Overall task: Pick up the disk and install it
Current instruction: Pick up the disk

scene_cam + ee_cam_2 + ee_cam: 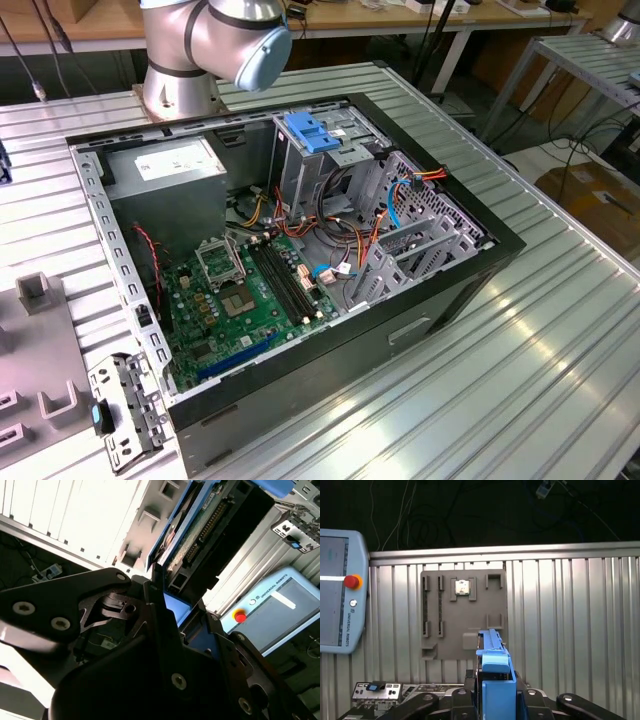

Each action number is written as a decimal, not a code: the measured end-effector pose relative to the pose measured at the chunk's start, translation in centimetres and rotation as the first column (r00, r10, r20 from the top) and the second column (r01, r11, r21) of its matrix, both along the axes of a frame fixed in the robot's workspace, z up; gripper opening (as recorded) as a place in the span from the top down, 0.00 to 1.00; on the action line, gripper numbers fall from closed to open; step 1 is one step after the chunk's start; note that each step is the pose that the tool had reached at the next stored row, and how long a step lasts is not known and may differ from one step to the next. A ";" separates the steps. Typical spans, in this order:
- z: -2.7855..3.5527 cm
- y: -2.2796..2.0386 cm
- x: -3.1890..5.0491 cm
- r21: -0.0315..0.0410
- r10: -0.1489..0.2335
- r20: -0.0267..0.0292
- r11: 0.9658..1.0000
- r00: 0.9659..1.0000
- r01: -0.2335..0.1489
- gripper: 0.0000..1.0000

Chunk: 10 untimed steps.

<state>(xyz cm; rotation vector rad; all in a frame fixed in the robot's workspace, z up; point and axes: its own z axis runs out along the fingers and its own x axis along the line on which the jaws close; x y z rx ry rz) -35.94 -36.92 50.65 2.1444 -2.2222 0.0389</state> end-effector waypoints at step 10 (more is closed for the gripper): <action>-0.01 -0.07 2.27 0.000 0.000 -0.001 1.000 1.000 0.000 0.63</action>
